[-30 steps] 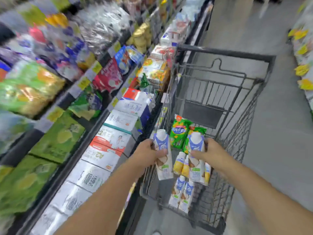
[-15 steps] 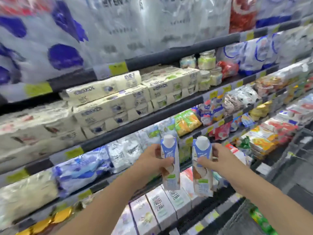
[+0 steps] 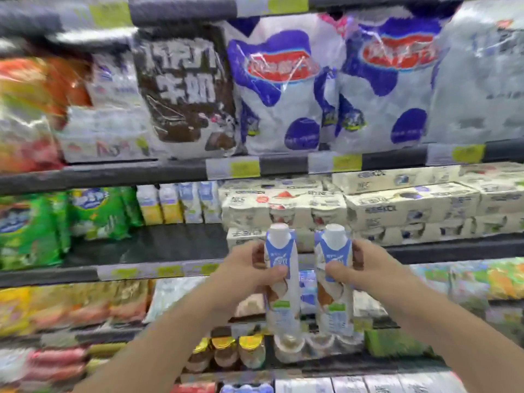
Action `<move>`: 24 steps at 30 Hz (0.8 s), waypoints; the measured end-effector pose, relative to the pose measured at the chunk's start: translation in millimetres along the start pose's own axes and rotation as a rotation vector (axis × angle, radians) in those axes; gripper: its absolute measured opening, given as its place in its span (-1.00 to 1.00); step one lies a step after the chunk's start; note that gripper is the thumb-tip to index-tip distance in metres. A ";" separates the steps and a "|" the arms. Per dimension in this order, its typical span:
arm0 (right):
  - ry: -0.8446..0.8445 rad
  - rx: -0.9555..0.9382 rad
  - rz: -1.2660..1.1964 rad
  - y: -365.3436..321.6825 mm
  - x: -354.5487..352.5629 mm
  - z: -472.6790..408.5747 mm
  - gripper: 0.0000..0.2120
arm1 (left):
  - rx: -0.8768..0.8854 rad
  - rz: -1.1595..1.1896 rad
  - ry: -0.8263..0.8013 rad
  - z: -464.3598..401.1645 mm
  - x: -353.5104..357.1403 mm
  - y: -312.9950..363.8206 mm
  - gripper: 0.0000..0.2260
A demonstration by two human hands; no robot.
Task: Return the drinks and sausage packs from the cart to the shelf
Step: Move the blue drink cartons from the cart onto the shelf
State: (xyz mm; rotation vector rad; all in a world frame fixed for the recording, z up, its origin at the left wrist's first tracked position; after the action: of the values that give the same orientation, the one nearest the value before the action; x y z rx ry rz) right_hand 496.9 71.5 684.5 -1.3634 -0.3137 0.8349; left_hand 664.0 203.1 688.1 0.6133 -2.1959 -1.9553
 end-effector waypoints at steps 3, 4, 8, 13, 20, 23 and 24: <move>-0.075 -0.032 0.041 -35.2 59.3 -17.6 -0.65 | 0.014 -0.024 0.067 10.6 -74.4 2.9 -0.75; -0.084 -0.048 0.059 -46.6 77.6 -22.7 -0.65 | 0.019 -0.030 0.091 13.6 -98.1 2.6 -0.76; -0.127 -0.113 0.138 -87.2 151.3 -46.3 -0.67 | 0.017 -0.041 0.189 19.1 -183.7 -2.4 -0.83; -0.031 -0.174 0.199 -126.1 214.6 -78.3 -0.65 | 0.021 -0.058 0.302 -3.1 -252.7 -18.8 -0.80; 0.125 -0.234 0.292 -155.0 240.9 -127.8 -0.63 | 0.056 -0.154 0.358 -55.7 -284.8 -36.2 -0.70; 0.165 -0.233 0.357 -160.4 242.1 -145.7 -0.73 | 0.067 -0.157 0.336 -73.1 -284.5 -43.5 -0.63; 0.178 -0.231 0.367 -161.4 242.3 -151.2 -0.75 | 0.074 -0.161 0.331 -78.9 -284.5 -46.7 -0.63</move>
State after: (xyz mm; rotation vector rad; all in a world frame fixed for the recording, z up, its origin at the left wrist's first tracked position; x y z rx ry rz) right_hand 815.1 129.4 739.6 -1.7315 -0.0180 0.9915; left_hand 960.6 237.1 700.8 1.0695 -2.0737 -1.6961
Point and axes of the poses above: each hand's wrist, its own z-axis away from the middle knuckle, its own x-axis out of the palm, y = z × x, the point moved 6 cm from there along -z, towards the middle knuckle, and after that the axes turned 11 degrees about x, right-handed, at the moved point
